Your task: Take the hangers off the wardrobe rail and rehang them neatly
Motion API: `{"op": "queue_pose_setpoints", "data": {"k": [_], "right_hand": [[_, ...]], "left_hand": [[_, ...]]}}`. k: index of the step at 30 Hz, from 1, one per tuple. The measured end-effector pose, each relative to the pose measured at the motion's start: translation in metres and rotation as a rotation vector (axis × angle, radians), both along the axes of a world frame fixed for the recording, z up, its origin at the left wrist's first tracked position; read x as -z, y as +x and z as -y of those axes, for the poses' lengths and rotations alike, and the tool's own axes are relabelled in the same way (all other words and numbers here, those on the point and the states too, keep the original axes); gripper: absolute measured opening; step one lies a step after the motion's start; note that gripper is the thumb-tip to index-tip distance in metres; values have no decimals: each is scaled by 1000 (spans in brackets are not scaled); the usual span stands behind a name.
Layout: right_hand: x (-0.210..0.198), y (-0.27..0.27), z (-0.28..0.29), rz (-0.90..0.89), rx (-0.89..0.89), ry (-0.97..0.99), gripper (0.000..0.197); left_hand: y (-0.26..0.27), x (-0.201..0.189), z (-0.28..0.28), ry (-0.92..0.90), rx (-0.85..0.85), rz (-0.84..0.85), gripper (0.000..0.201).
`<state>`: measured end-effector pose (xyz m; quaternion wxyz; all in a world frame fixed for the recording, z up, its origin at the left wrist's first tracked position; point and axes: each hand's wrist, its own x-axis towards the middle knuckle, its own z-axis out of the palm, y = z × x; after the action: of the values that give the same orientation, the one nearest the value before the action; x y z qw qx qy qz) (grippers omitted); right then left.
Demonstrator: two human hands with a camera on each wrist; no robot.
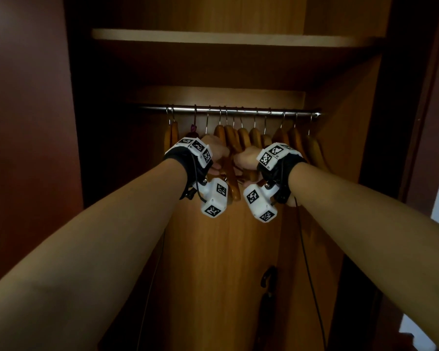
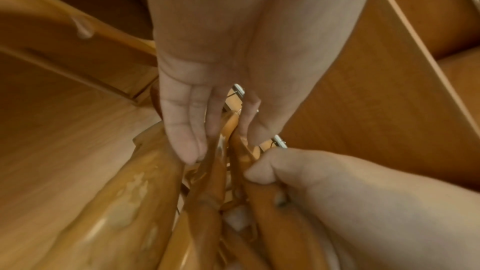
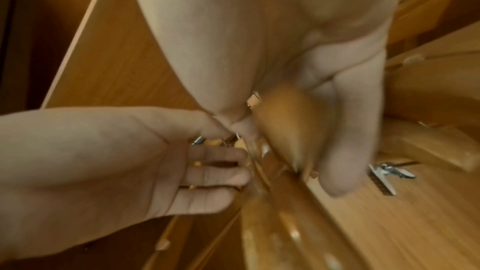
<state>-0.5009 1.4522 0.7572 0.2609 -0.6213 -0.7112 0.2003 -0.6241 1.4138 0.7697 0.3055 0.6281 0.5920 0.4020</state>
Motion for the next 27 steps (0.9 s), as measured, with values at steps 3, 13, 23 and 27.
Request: {"op": "queue_pose_setpoints", "data": {"k": [3, 13, 23, 27], "right_hand": [[2, 4, 4, -32, -38, -111, 22], [16, 18, 4, 69, -33, -142, 24], [16, 7, 69, 179, 62, 39, 40], [25, -2, 101, 134, 83, 131, 47]], "left_hand": [[7, 8, -3, -16, 32, -73, 28], [3, 27, -9, -81, 35, -132, 30], [-16, 38, 13, 26, 183, -46, 17], [-24, 46, 31, 101, 286, 43, 17]]}}
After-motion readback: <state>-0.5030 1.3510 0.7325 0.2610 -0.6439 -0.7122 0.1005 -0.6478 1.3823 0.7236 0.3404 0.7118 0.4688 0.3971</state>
